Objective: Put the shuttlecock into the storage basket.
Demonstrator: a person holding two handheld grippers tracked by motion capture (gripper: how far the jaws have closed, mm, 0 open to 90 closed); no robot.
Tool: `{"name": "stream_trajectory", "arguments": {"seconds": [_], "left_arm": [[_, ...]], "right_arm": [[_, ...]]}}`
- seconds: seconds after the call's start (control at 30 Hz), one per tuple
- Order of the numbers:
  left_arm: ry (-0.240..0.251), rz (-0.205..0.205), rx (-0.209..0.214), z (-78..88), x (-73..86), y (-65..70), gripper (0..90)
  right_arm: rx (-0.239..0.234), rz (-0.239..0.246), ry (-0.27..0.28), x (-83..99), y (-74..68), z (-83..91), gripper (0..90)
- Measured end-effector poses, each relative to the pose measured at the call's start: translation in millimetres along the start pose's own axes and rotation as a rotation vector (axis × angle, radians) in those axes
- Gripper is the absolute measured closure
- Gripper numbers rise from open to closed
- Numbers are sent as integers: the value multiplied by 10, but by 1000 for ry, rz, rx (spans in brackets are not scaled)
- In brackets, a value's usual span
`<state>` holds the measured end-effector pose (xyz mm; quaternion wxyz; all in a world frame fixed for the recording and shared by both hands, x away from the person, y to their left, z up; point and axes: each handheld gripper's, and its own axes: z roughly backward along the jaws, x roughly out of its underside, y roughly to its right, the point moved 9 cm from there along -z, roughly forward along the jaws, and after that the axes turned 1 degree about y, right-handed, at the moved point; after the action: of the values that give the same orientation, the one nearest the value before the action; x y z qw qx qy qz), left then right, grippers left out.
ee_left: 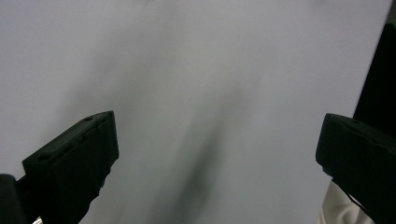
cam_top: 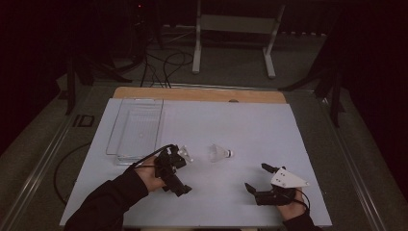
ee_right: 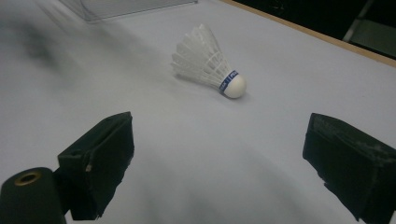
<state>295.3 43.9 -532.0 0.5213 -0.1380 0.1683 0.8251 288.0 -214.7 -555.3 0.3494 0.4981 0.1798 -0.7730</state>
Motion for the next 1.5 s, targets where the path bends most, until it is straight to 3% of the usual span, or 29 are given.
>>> {"name": "stream_trajectory", "arguments": {"seconds": [0.27,0.37,0.7,0.97,1.2,1.5], "left_arm": [[-73,65,5,-84,-30,-78,1],[-93,68,2,-103,-53,-86,1],[-112,33,1,-159,-199,-52,1],[-121,42,40,-213,-349,-4,1],[-118,30,36,-275,-473,-17,2],[-113,13,2,-361,-610,-101,3]], "right_arm": [[-1,-1,-2,4,0,-3,89],[-1,-2,-1,4,1,-3,89],[-2,0,-3,5,-1,-8,89],[-4,-1,-3,5,-1,-7,89],[-4,-5,1,2,2,-5,89],[-5,-4,1,3,2,-5,89]]}}
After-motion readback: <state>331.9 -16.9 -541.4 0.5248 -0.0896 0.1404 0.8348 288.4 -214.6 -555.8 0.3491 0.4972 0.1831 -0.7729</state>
